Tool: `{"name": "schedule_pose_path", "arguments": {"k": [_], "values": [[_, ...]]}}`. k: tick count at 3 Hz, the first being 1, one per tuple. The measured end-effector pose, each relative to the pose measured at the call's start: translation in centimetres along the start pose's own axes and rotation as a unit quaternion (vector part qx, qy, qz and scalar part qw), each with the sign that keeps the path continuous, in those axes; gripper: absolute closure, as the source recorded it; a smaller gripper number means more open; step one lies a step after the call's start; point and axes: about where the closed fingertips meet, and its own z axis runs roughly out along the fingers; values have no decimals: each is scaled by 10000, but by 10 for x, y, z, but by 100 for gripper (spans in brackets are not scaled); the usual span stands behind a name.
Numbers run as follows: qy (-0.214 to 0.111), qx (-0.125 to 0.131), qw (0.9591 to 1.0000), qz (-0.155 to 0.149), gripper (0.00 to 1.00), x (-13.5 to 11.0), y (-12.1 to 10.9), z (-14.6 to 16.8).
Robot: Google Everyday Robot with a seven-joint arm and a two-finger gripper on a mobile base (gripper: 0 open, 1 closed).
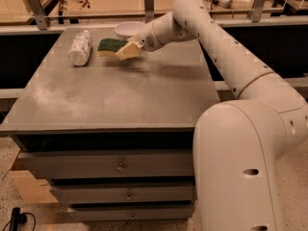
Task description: Move sponge near blue plastic bottle
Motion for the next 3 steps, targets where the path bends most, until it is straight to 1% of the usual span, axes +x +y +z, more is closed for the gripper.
{"name": "schedule_pose_path", "arguments": {"k": [1,2,3], "values": [[41,-166,9999,-19,53,-12,12,14],[93,-212,9997,84,30,-10,17,24],[146,-201,9995,177,5,-5,19,30]]}}
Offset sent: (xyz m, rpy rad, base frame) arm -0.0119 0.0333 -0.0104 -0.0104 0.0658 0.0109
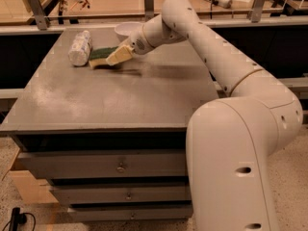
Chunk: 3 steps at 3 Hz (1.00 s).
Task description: Move sponge near blue plastic bottle
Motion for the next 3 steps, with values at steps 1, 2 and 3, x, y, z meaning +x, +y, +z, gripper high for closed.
{"name": "schedule_pose_path", "arguments": {"k": [1,2,3], "values": [[29,102,9999,50,0,2,0,-4],[-76,440,9985,315,0,10,-2,-35],[-133,1098,9920,602,0,24,-2,-90]]}}
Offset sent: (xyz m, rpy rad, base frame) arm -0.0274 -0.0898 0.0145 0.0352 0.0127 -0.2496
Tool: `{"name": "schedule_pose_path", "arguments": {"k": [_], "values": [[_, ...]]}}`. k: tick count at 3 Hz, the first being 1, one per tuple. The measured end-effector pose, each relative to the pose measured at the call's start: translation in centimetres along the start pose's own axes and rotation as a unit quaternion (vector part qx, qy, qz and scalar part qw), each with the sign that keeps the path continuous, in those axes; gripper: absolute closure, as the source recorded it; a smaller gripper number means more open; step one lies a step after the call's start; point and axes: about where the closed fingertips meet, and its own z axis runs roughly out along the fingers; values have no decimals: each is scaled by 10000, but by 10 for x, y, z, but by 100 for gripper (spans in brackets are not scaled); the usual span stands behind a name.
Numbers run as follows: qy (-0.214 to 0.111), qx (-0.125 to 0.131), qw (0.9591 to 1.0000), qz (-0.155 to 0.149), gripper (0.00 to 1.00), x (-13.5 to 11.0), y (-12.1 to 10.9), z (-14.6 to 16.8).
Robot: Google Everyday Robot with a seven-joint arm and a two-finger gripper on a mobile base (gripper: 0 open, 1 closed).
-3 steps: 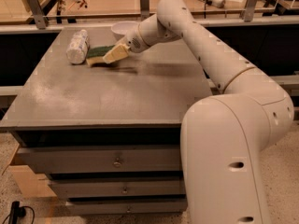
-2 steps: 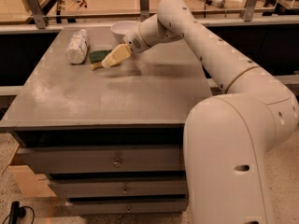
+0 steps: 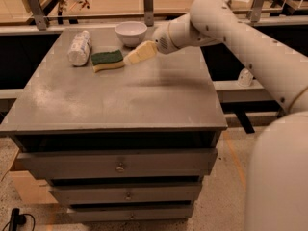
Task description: Move sponge near blue plastic bottle
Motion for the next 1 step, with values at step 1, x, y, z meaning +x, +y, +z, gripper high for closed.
{"name": "schedule_pose_path", "arguments": {"k": [1], "values": [[152,37,9998,92,0,21,10,1]]}}
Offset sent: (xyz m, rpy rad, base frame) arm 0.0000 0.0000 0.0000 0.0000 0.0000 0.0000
